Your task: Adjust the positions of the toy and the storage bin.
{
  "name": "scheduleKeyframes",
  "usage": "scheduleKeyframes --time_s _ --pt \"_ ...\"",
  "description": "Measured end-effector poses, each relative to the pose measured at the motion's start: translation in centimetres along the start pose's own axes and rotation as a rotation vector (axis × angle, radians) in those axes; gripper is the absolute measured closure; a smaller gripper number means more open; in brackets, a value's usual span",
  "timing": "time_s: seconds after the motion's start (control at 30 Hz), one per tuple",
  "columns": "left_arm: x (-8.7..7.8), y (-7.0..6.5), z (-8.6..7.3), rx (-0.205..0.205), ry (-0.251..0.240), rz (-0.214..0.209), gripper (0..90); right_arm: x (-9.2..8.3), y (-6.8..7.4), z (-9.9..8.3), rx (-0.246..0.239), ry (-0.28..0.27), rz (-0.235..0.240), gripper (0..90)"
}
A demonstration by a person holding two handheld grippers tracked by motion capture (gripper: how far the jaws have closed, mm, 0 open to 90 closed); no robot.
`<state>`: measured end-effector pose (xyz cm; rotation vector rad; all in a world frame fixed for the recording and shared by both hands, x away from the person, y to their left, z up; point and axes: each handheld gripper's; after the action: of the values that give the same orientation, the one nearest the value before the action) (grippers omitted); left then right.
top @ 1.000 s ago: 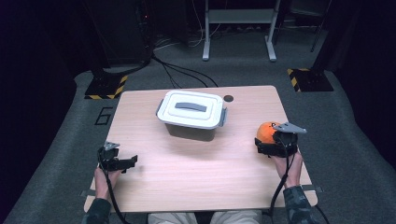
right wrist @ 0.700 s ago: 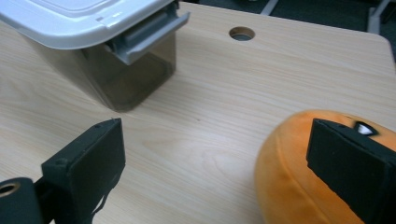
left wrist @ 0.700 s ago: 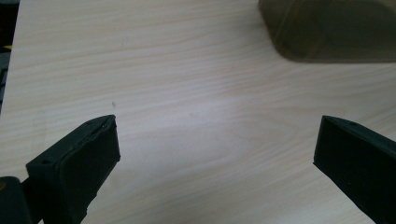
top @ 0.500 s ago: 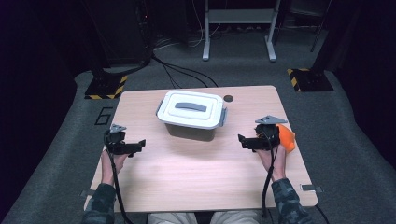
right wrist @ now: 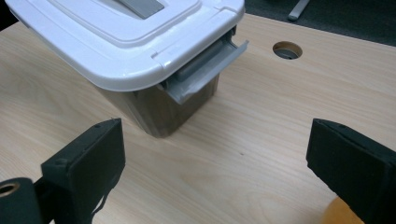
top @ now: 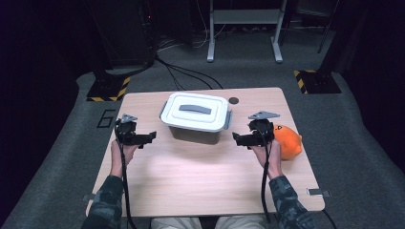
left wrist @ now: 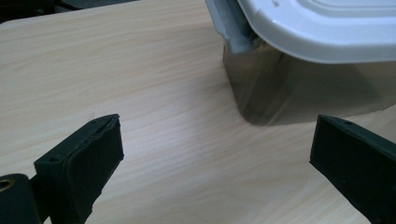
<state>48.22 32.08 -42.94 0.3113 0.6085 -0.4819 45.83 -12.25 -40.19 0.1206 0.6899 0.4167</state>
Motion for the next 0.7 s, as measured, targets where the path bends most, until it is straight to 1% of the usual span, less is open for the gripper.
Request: scheduleKeyframes --time_s 0.13,0.2,0.23,0.27,0.33,0.37,0.4,0.43,0.47,0.53,0.6,0.63,0.67,0.7 --pt "0.3 0.1 1.0 0.002 -0.004 -0.003 2.9 0.6 0.6 0.7 -0.003 0.008 0.007 4.0" --pt "0.6 0.1 1.7 0.016 -0.007 -0.003 3.4 1.2 1.1 1.1 0.000 0.020 0.009 4.2" --pt "0.6 0.1 1.7 0.016 -0.007 -0.003 3.4 1.2 1.1 1.1 0.000 0.020 0.009 4.2" --pt "0.9 0.1 2.2 0.022 -0.005 -0.007 3.4 1.7 1.4 1.4 -0.004 0.029 0.007 4.3" --pt "1.0 0.1 2.5 0.019 -0.008 -0.009 3.3 2.1 1.5 1.7 -0.012 0.036 0.012 4.0" --pt "1.3 0.1 3.0 0.024 -0.010 -0.006 3.2 2.4 1.7 1.9 -0.009 0.038 0.013 3.8" --pt "1.5 0.1 3.3 0.022 -0.011 -0.011 2.9 2.6 1.7 2.1 -0.016 0.040 0.012 3.4" --pt "1.5 0.0 3.5 0.021 -0.012 -0.013 2.9 2.9 1.9 2.3 -0.008 0.046 0.011 2.5" --pt "1.6 0.0 3.7 0.022 -0.015 -0.014 2.9 3.0 2.0 2.4 -0.012 0.052 0.012 1.5" --pt "1.9 -0.1 4.3 0.020 -0.023 -0.015 2.4 3.4 2.3 2.8 -0.004 0.057 0.013 0.0" --pt "1.9 -0.1 4.5 0.023 -0.018 -0.019 2.0 3.6 2.4 3.1 -0.007 0.051 0.018 0.0" --pt "2.3 -0.1 5.1 0.024 -0.020 -0.023 1.9 3.9 2.7 3.5 -0.017 0.052 0.015 0.0" --pt "2.3 -0.1 5.1 0.024 -0.020 -0.023 1.9 3.9 2.7 3.5 -0.017 0.052 0.015 0.0" --pt "2.5 -0.2 5.6 0.027 -0.021 -0.019 1.9 4.2 2.9 3.9 -0.018 0.064 0.023 0.0"
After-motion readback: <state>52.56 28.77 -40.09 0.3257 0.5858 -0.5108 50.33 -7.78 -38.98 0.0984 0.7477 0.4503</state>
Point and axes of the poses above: each handheld gripper's, and its own axes: x roughly forward along the jaws, z roughly out of its top, y roughly to its left, and after that the axes turned 15 degrees about x, right-handed
